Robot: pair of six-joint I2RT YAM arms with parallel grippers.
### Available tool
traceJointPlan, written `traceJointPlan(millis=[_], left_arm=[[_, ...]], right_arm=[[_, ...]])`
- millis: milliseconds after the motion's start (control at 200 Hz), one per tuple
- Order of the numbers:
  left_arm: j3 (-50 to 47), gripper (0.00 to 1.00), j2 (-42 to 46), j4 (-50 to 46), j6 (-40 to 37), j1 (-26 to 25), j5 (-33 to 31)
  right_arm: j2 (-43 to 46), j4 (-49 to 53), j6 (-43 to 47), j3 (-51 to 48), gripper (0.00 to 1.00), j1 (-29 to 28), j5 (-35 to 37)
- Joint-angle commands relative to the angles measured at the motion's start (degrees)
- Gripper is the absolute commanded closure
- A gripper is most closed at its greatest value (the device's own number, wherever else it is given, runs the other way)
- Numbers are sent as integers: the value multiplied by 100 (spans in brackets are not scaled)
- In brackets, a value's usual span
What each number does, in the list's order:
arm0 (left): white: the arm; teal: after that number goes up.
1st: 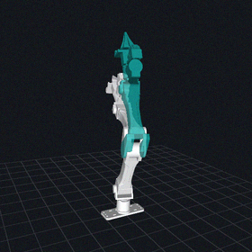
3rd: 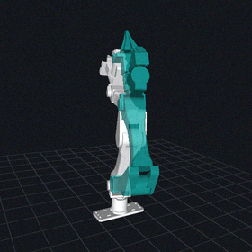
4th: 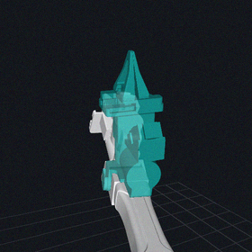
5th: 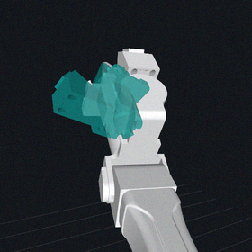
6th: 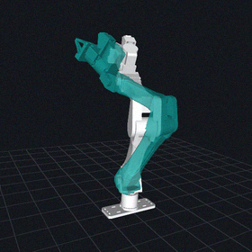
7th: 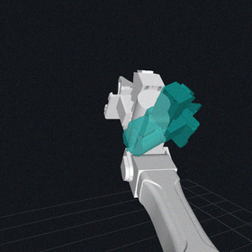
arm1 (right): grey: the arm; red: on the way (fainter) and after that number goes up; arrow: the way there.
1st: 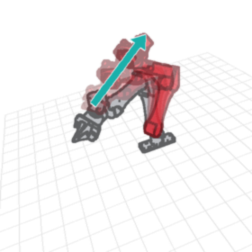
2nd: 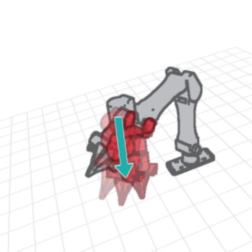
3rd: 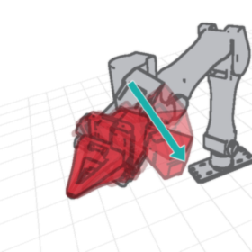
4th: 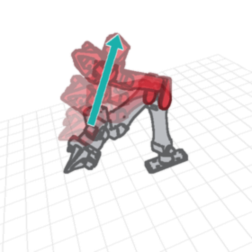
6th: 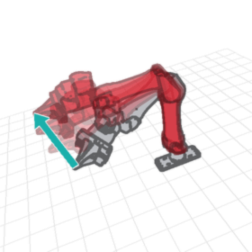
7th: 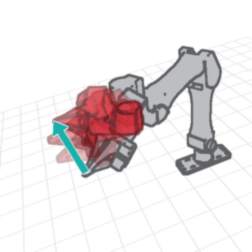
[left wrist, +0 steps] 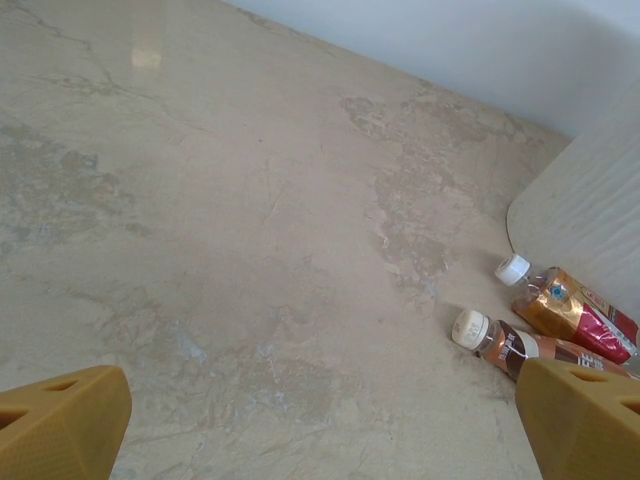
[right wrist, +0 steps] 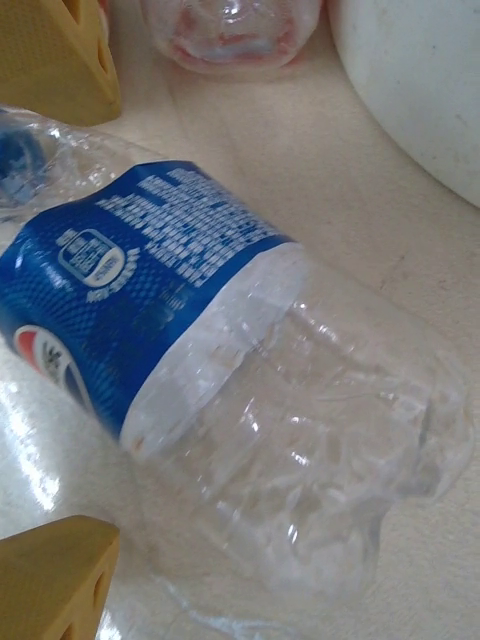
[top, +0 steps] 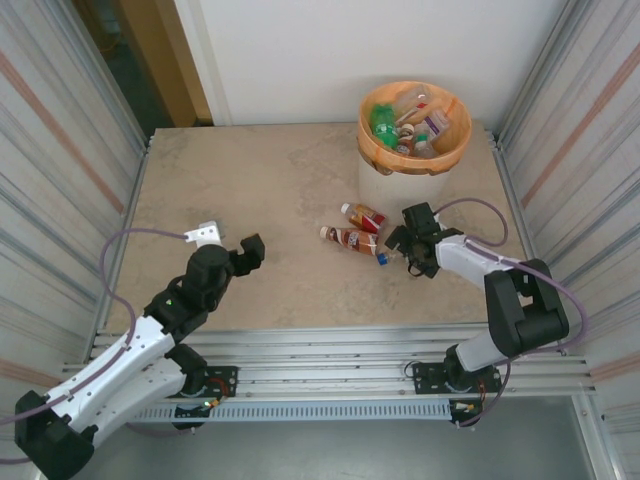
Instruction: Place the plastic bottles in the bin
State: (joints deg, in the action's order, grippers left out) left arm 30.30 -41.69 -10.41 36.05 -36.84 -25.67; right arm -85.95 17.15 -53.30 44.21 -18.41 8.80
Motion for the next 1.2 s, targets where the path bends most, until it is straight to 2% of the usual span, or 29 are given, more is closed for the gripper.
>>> traceJointPlan(millis=[0,230,396,852,1067,1192], left_arm=[[-51,1,40,135,33,30,-17],[-69,1,30,180,42,61,15],[-69,1,21,179,45,66,32],[-110,1,102,136,104,79,32],[-126,1,163,105,110,80,10],[-124,1,172,99,104,80,9]], right_arm=[[-189,-190,-190,140,2,-37,234],[-560,-216,-96,233,2,-15,368],[-667,-194,21,220,9,43,347],[-528,-164,314,11,47,268,-10],[82,166,502,-44,61,425,72],[732,535,698,-18,65,585,216]])
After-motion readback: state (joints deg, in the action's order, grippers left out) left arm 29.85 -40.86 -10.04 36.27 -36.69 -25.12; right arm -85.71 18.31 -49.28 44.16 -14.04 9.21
